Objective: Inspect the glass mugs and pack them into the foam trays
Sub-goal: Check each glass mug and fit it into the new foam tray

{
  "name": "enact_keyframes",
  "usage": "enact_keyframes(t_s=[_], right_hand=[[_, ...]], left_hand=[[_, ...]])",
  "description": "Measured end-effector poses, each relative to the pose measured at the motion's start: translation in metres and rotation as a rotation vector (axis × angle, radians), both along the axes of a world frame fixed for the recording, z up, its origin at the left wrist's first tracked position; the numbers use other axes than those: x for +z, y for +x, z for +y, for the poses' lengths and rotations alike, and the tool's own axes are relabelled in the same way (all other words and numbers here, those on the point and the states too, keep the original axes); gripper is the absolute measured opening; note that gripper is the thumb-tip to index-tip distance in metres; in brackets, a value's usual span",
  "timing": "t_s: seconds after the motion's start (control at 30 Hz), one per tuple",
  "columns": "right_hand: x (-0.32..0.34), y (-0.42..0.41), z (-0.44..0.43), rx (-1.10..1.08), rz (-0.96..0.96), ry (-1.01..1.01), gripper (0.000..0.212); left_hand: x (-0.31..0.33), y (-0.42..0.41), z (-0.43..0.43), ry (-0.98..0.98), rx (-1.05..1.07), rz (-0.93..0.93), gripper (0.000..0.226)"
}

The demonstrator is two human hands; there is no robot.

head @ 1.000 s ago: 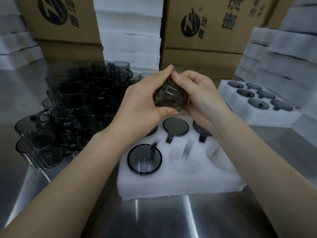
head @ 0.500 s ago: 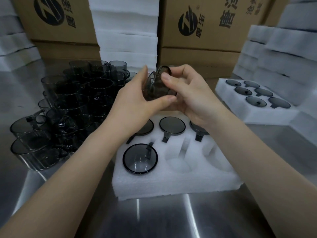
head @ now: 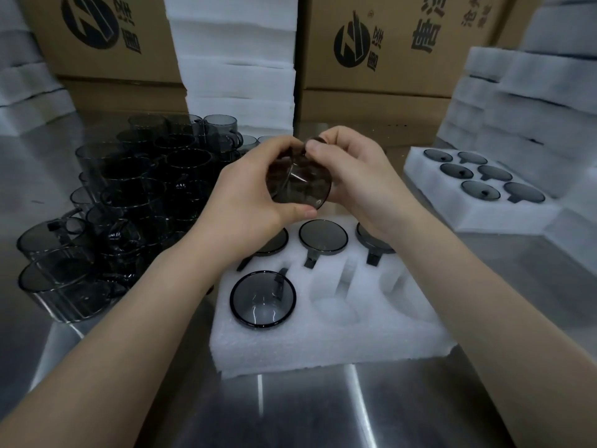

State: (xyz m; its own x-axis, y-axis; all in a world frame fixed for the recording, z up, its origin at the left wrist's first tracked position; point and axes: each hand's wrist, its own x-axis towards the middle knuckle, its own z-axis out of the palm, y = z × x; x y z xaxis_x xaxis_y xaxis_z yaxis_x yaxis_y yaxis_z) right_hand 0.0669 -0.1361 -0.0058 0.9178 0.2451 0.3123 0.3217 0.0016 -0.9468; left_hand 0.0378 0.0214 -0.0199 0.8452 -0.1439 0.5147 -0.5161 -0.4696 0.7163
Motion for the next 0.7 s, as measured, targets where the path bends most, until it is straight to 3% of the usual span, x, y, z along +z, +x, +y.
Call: enact_keyframes(t_s=[0.17, 0.27, 0.47, 0.7], right_hand=[[-0.002, -0.002, 0.004, -0.153, -0.251, -0.364, 0.031], [-0.001, -0.003, 0.002, -0.148, -0.33, -0.473, 0.038], [-0.002, 0.001, -0.001, 0.023, -0.119, -0.133, 0.051], [-0.001, 0.008, -0.012, 0.31, 0.03, 0.196, 0.037]], left_hand=[[-0.002, 0.002, 0.005, 0.149, 0.015, -0.094, 0.079], [-0.002, 0.003, 0.008, 0.188, 0.008, -0.116, 0.081], [0.0, 0.003, 0.008, 0.059, -0.062, -0.045, 0.075], [0.001, 0.003, 0.009, -0.185, -0.182, -0.011, 0.066]])
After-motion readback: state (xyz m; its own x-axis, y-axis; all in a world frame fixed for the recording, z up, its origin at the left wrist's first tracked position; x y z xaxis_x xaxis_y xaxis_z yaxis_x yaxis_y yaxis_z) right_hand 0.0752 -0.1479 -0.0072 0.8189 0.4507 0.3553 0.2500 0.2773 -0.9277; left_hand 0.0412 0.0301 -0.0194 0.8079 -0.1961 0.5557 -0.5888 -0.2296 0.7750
